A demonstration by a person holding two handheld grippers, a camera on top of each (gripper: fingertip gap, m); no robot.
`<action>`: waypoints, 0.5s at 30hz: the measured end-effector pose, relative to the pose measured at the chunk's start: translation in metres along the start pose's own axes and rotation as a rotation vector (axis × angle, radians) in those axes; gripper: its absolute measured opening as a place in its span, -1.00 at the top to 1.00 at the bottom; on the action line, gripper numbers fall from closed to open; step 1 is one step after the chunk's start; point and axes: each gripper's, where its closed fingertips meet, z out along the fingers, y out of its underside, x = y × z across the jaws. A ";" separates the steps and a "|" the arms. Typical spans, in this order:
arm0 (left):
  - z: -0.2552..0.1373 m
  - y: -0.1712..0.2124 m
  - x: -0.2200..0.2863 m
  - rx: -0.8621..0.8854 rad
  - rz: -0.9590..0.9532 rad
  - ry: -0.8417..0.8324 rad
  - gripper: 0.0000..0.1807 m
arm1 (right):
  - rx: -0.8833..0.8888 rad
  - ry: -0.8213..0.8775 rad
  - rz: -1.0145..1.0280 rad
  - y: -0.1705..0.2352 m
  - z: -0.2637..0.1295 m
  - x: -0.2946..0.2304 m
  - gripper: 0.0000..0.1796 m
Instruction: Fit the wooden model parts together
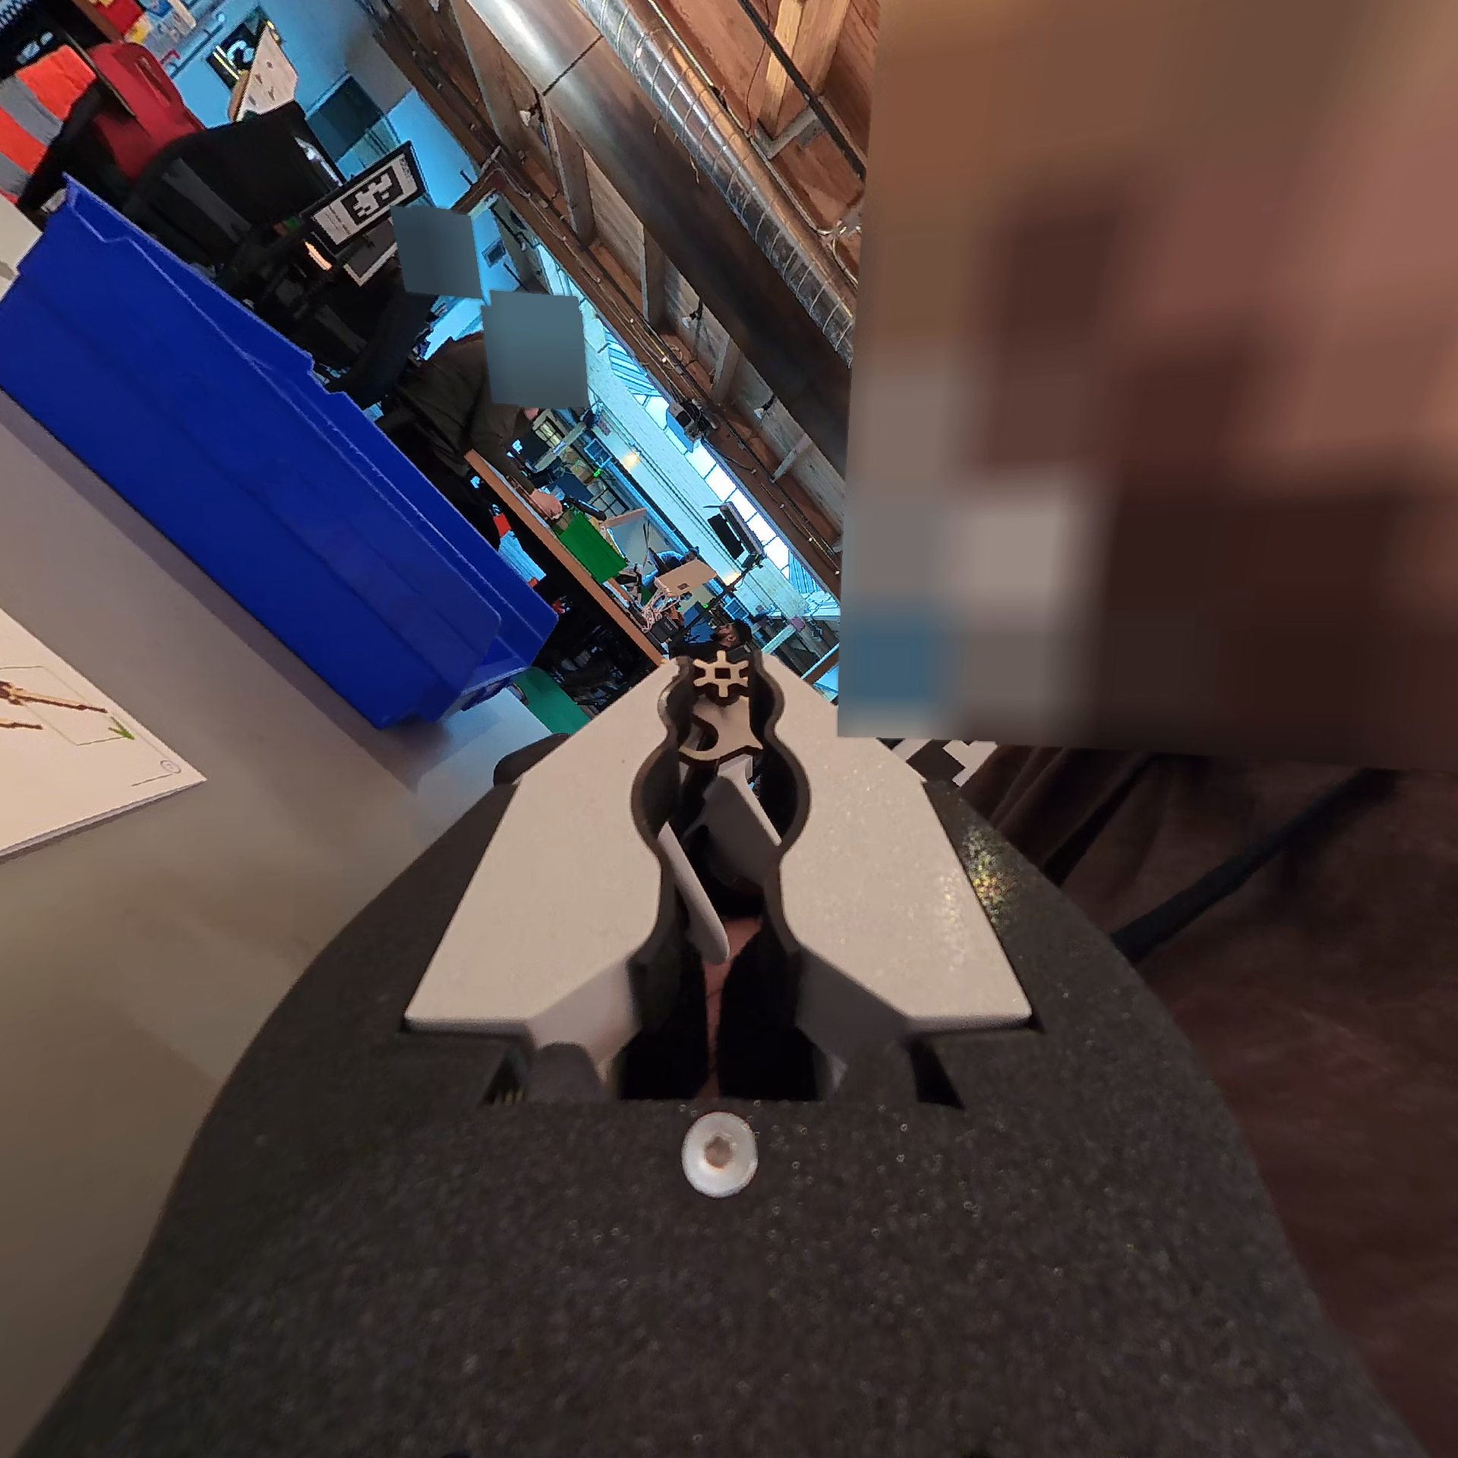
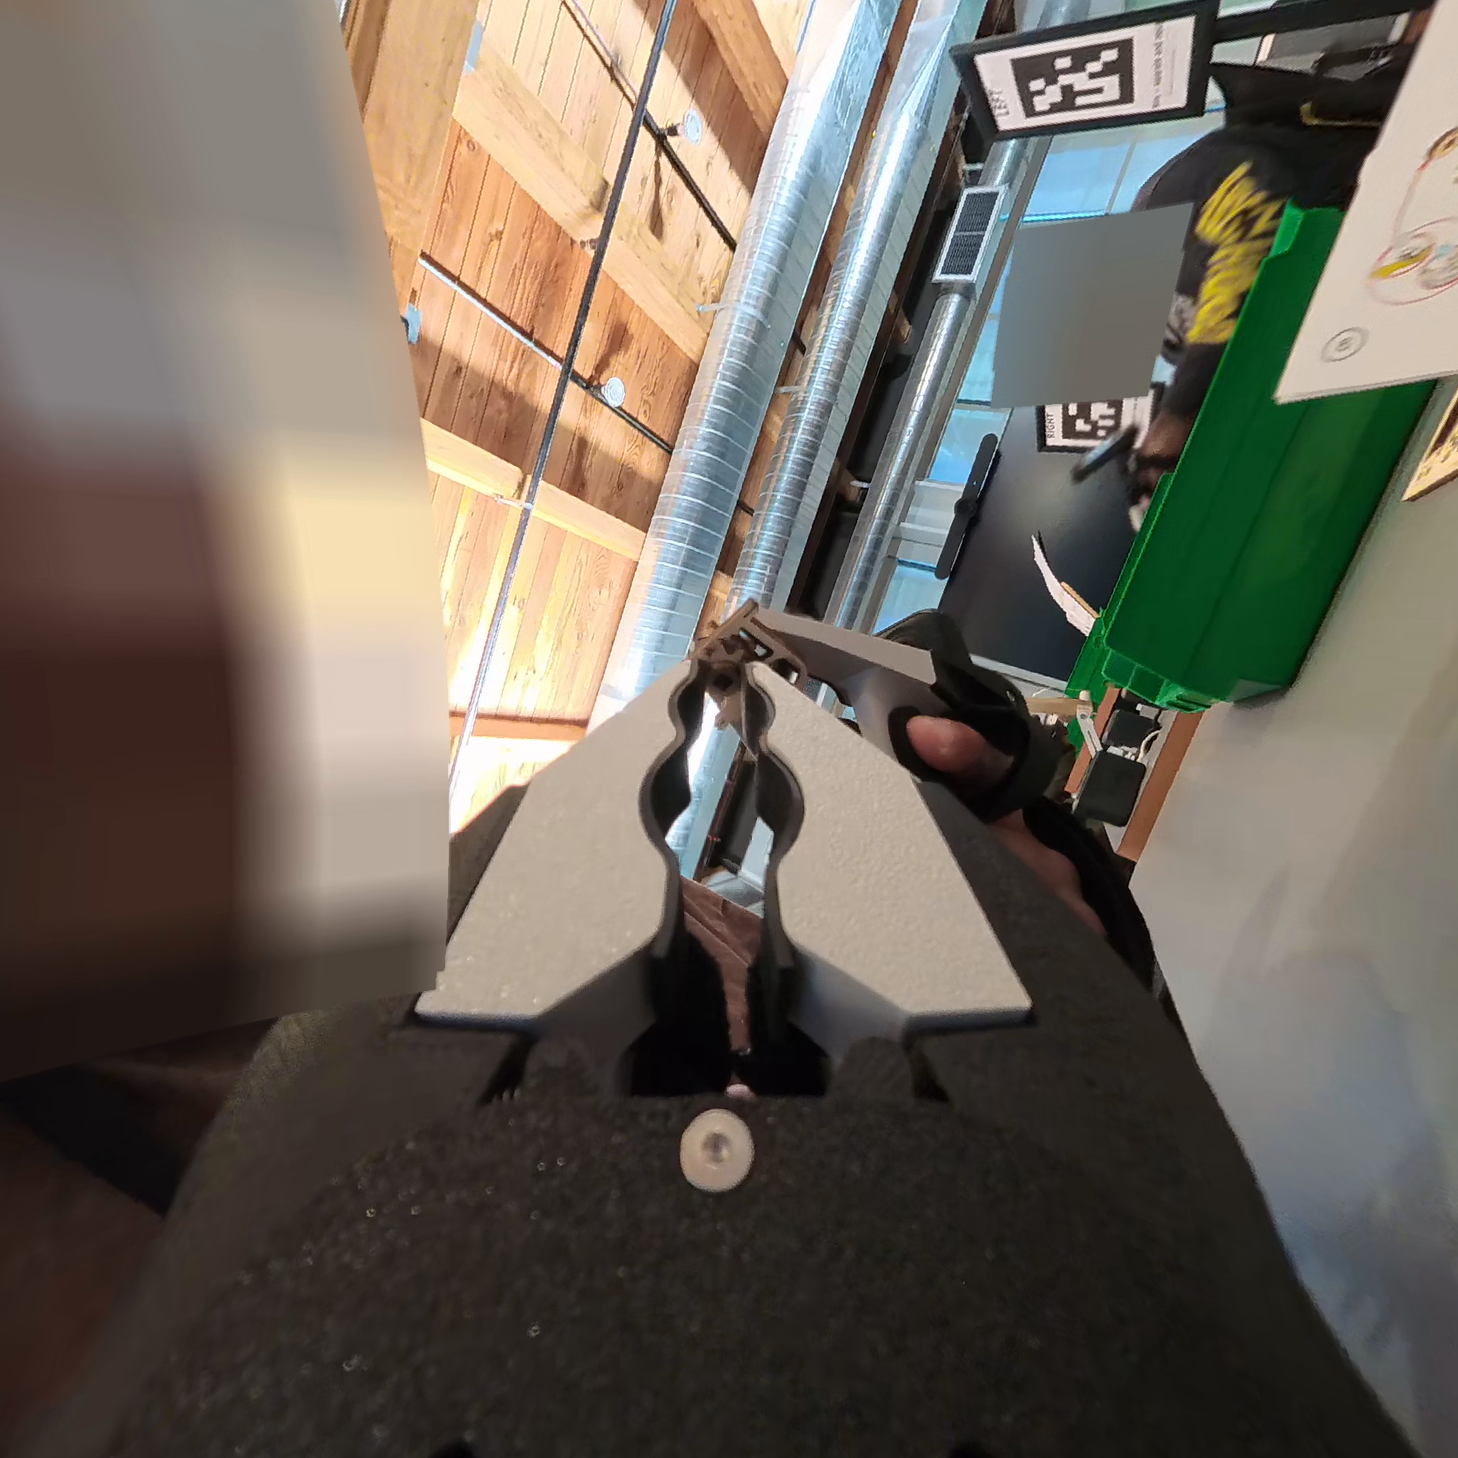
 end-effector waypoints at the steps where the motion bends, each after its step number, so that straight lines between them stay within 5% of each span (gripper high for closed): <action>1: -0.001 0.000 0.002 0.000 0.004 0.001 0.88 | -0.006 0.000 -0.007 0.002 0.001 -0.001 0.92; 15: -0.007 -0.001 0.039 0.024 0.084 0.015 0.89 | -0.087 -0.018 -0.215 0.023 0.011 -0.022 0.91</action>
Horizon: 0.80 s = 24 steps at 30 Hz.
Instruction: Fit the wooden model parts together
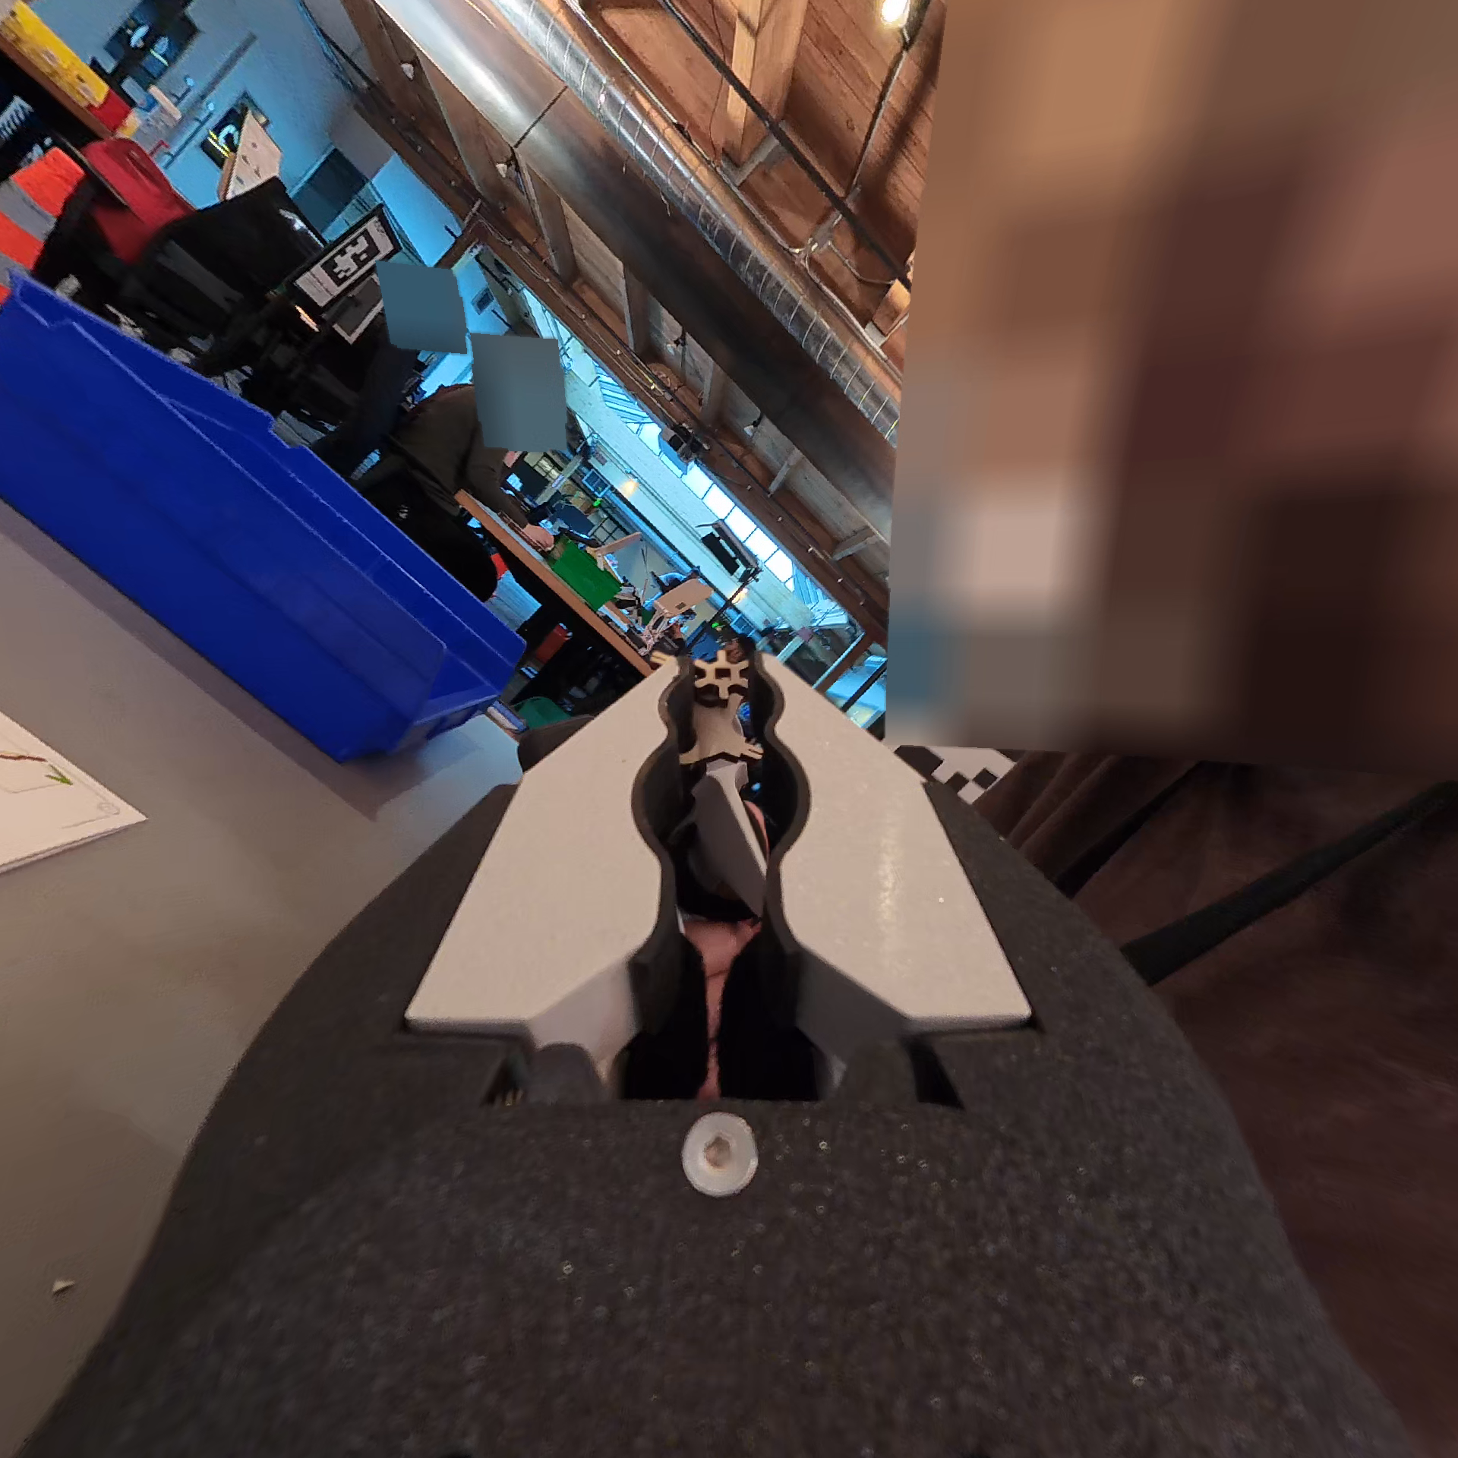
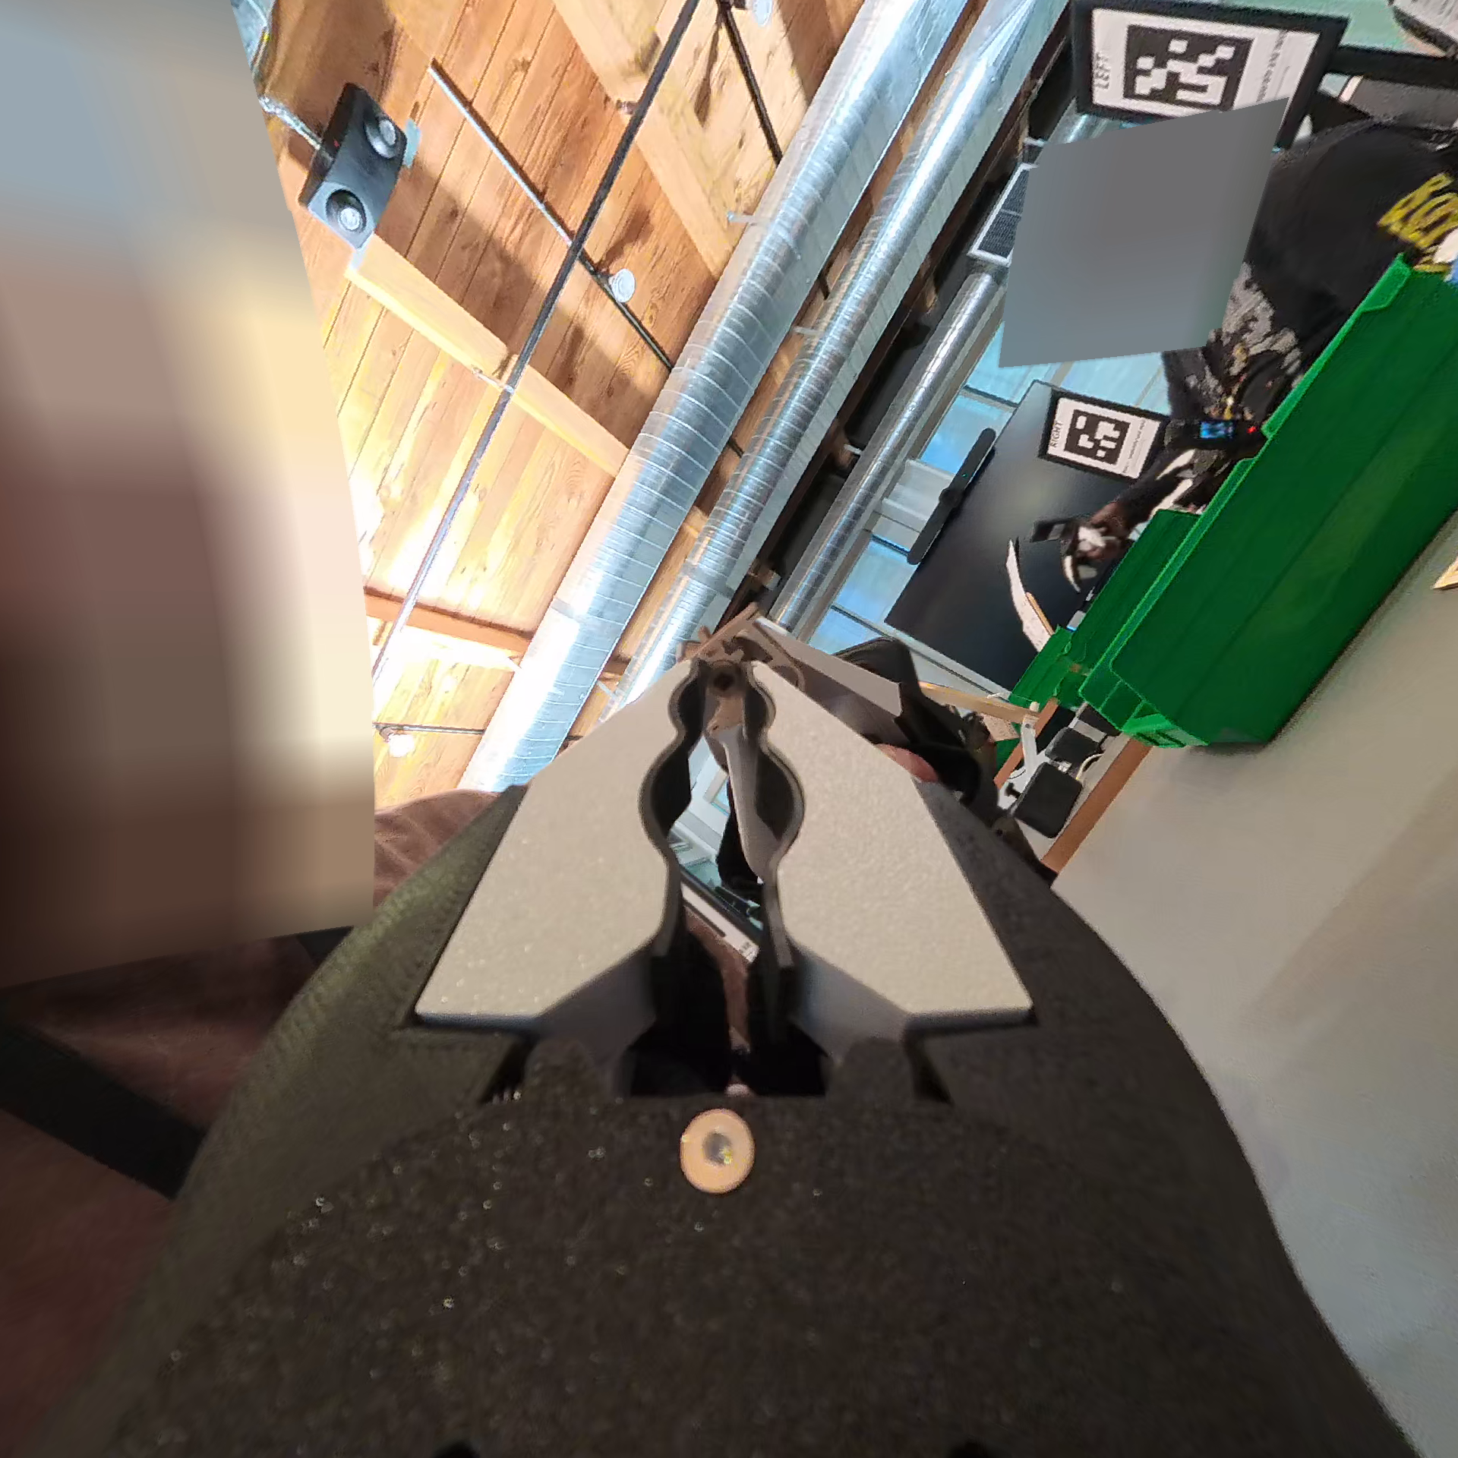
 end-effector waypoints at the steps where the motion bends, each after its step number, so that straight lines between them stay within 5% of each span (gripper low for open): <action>1: -0.001 0.000 0.002 -0.003 0.012 -0.003 0.89 | -0.004 -0.001 -0.007 0.002 0.001 -0.001 0.91; 11: -0.008 0.000 0.012 0.002 0.073 -0.005 0.88 | 0.000 -0.099 0.142 0.012 0.008 -0.008 0.91; 18: -0.023 -0.020 -0.004 0.030 0.050 -0.084 0.87 | -0.018 -0.026 0.018 0.008 0.005 -0.008 0.92; 24: -0.082 0.019 -0.105 -0.531 0.274 -0.533 0.87 | 0.005 -0.103 0.106 -0.004 -0.001 -0.017 0.91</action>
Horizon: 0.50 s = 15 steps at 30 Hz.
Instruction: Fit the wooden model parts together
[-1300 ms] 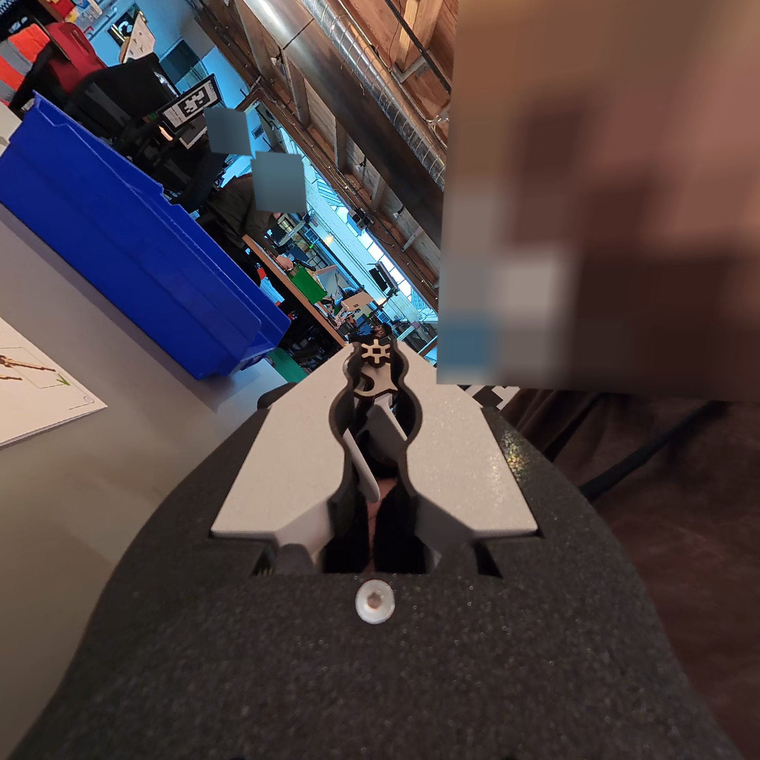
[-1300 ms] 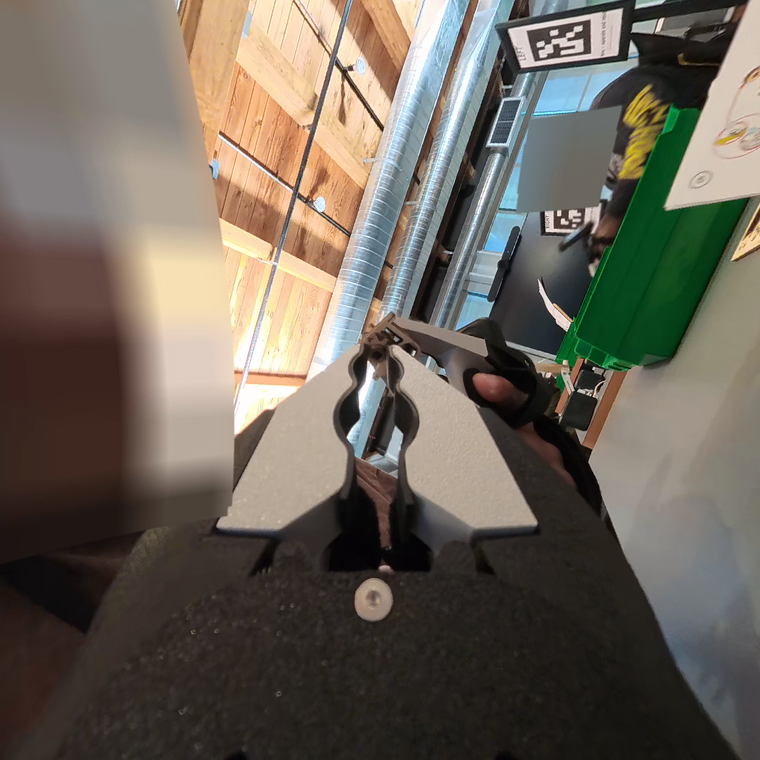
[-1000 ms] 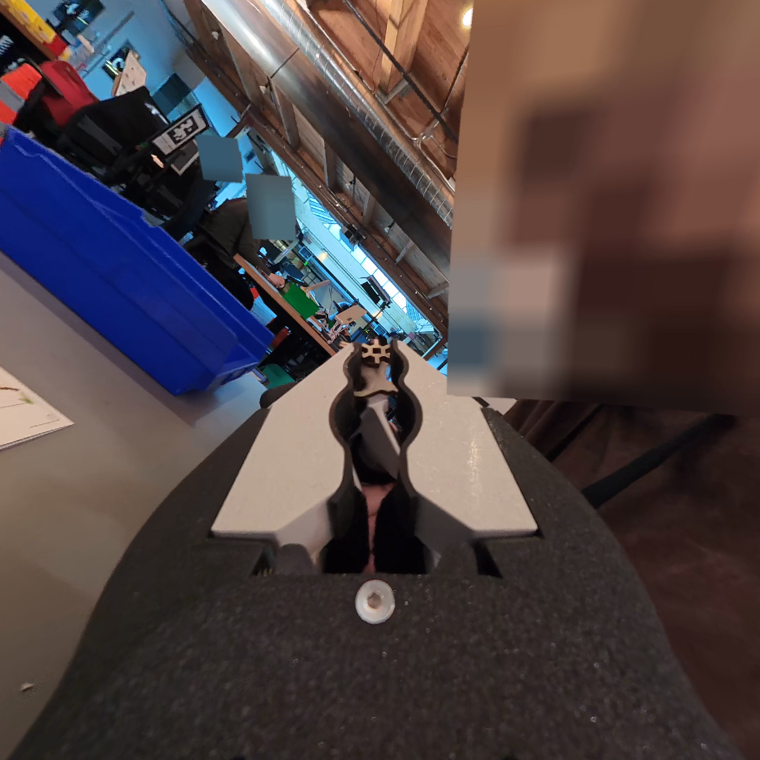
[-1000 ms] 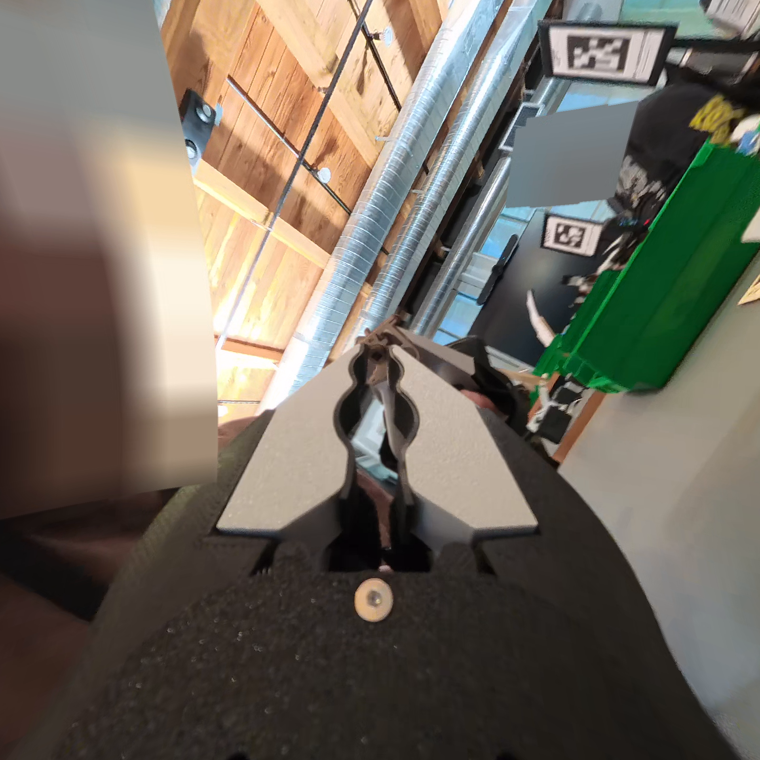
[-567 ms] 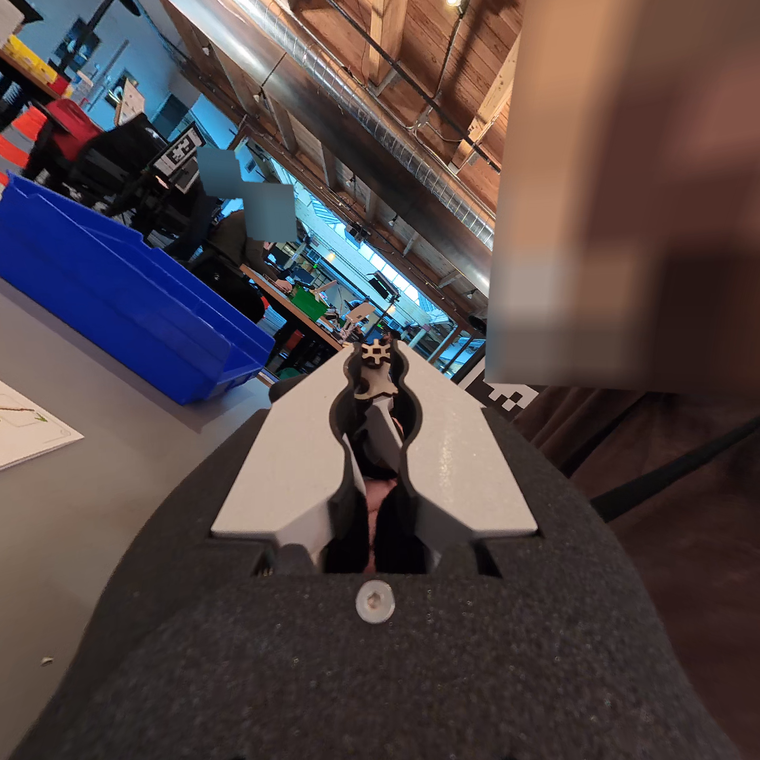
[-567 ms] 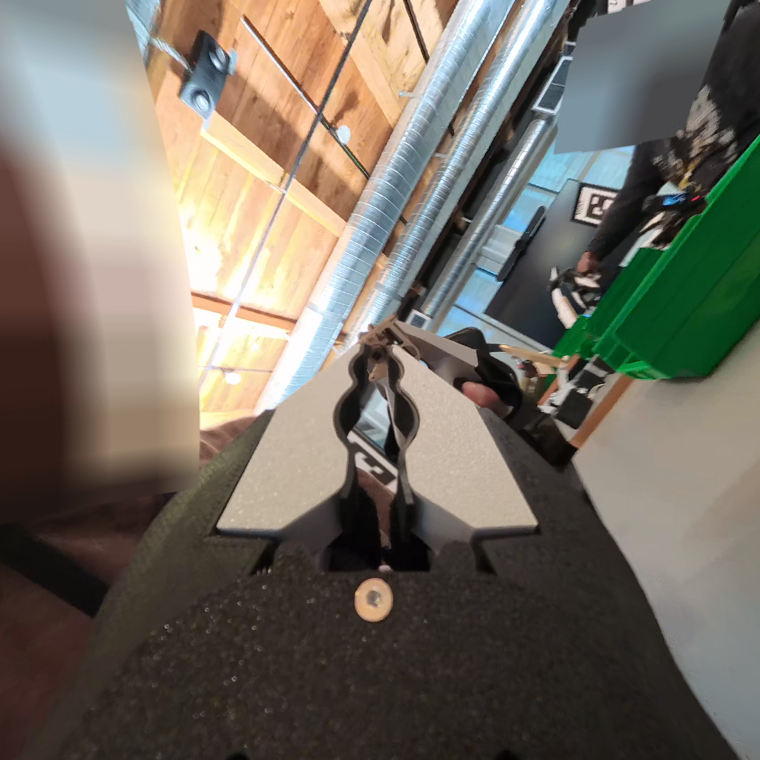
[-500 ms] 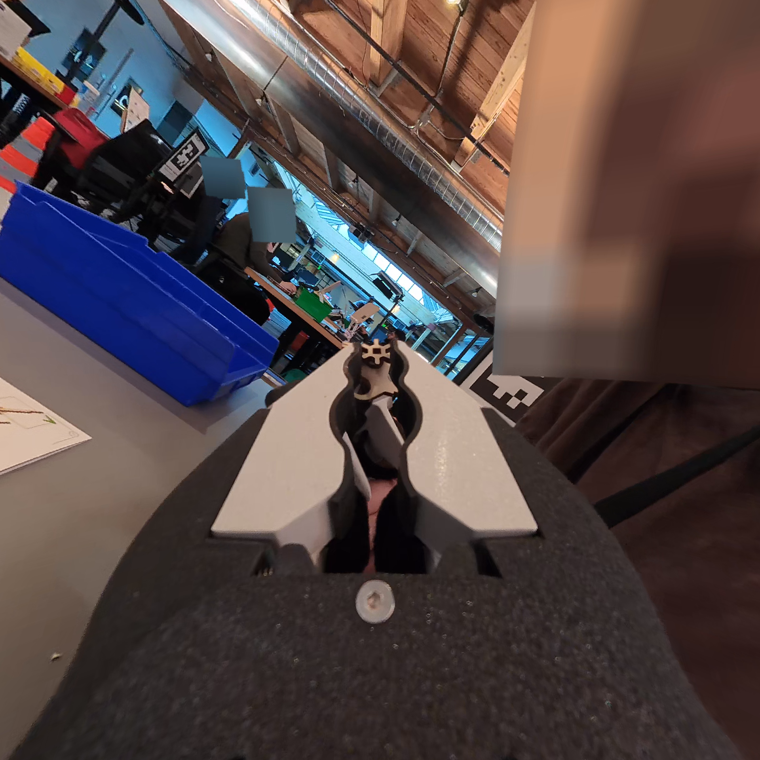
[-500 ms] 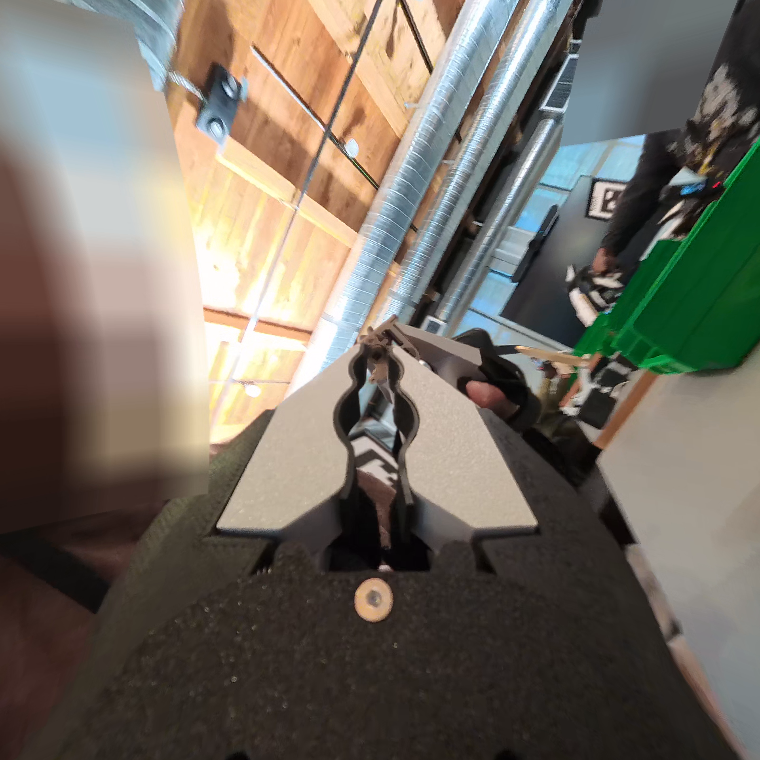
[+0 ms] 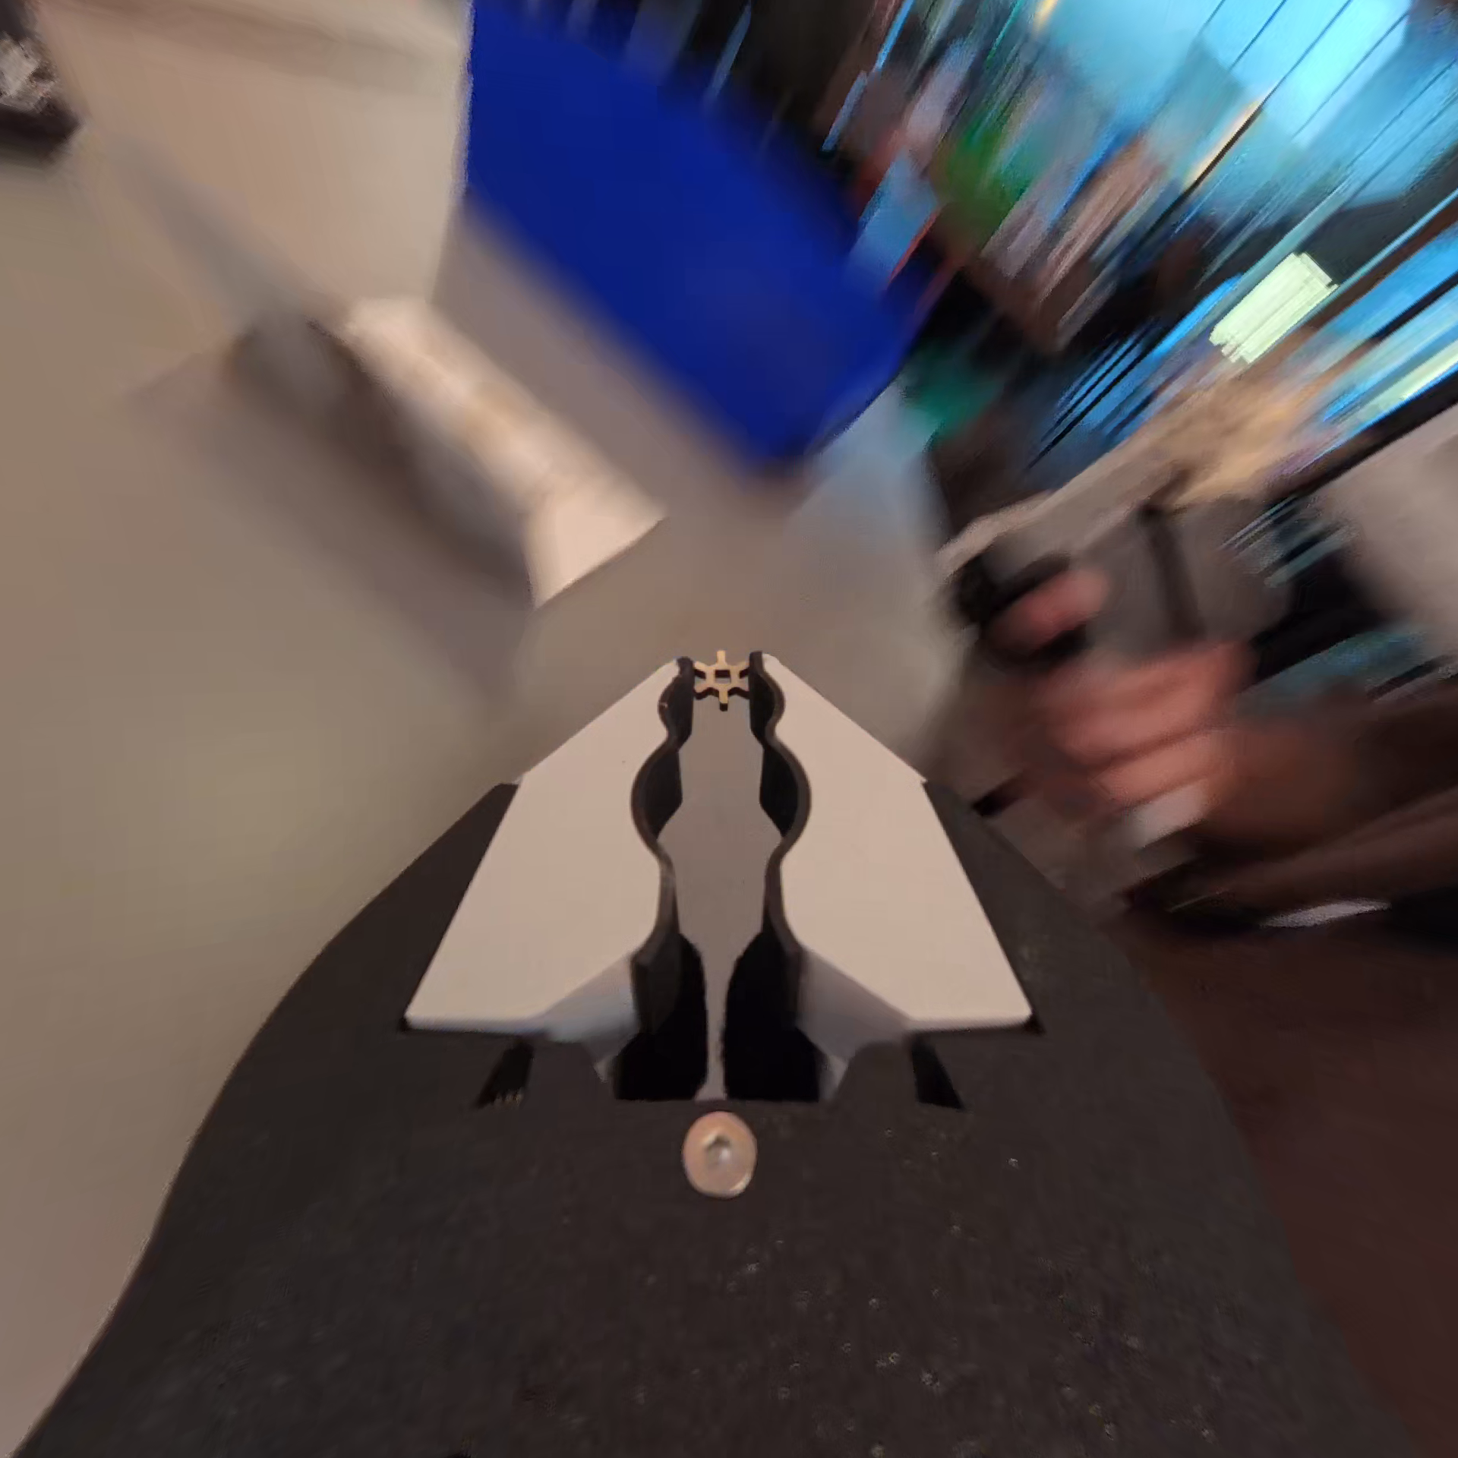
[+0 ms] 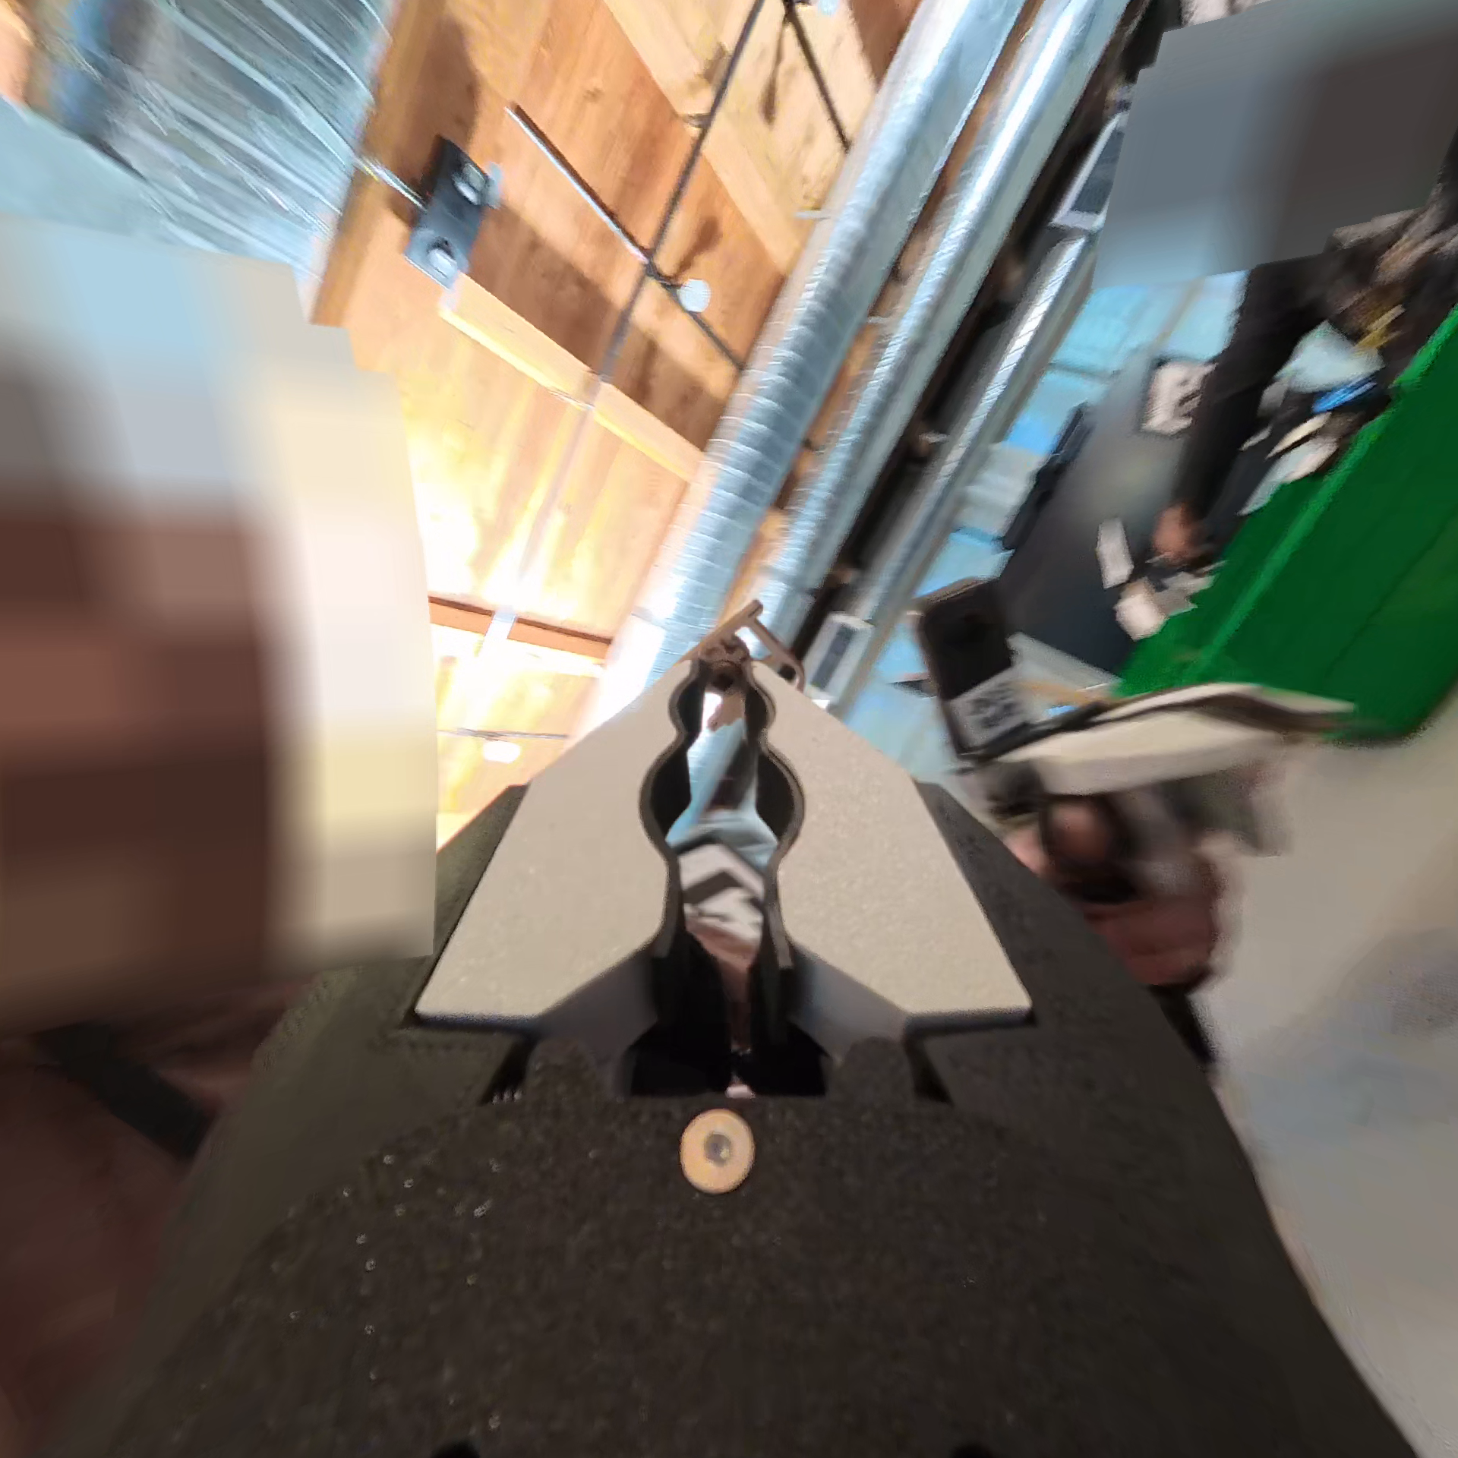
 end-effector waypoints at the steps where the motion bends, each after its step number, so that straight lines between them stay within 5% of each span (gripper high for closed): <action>1: 0.001 0.010 -0.014 -0.059 0.050 -0.062 0.88 | 0.010 -0.022 0.044 -0.001 -0.001 0.000 0.91; 8: -0.010 0.044 -0.066 -0.332 0.330 -0.389 0.87 | -0.001 0.029 -0.004 -0.010 -0.006 0.006 0.91; 15: -0.013 0.049 -0.081 -0.370 0.368 -0.461 0.87 | -0.049 0.141 -0.050 -0.006 -0.010 0.021 0.91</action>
